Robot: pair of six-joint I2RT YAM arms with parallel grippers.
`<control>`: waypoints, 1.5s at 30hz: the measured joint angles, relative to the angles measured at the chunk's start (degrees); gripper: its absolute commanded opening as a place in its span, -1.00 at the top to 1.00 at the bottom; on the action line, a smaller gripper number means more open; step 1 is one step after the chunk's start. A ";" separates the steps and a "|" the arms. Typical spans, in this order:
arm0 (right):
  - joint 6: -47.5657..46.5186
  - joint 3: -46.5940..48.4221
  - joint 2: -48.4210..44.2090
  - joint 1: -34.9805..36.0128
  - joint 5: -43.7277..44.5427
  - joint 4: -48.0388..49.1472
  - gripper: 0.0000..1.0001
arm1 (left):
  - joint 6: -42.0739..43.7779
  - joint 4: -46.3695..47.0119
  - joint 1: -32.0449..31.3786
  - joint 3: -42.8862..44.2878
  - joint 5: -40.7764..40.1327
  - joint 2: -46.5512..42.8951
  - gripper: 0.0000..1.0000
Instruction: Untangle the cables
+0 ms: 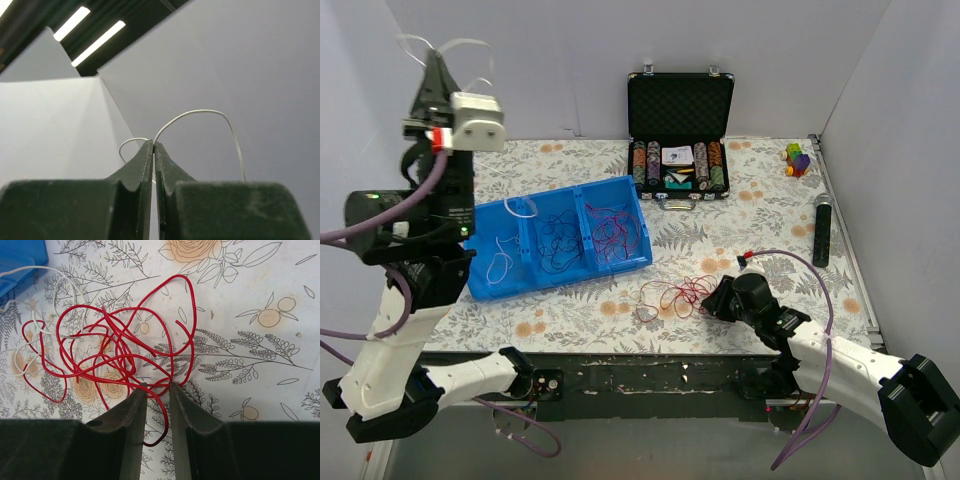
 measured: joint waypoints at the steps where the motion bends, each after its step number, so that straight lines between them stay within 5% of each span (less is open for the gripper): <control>1: -0.02 0.00 -0.02 0.00 0.00 0.00 0.34 | -1.14 -2.14 0.00 -3.87 -1.22 -1.68 1.00; 10: -0.26 0.00 -0.04 0.00 -0.11 0.02 0.34 | -25.92 -34.62 0.26 -14.58 -4.46 -4.90 1.00; 16: 0.02 -0.04 -0.76 0.00 -0.13 -0.33 0.34 | -31.34 -40.39 5.27 -28.57 -2.23 -7.06 1.00; 31: -0.15 -0.17 -0.55 0.00 -0.13 -0.26 0.37 | -25.35 -16.85 13.11 -33.97 -3.80 -12.04 1.00; 37: -0.22 -0.17 -0.79 0.00 -0.13 -0.31 0.37 | -27.45 -17.14 18.18 -36.20 -3.50 -12.46 1.00; 45: -0.28 -0.33 -1.75 0.00 -0.15 -1.09 0.37 | -33.35 -19.82 32.74 -37.35 2.49 -11.28 1.00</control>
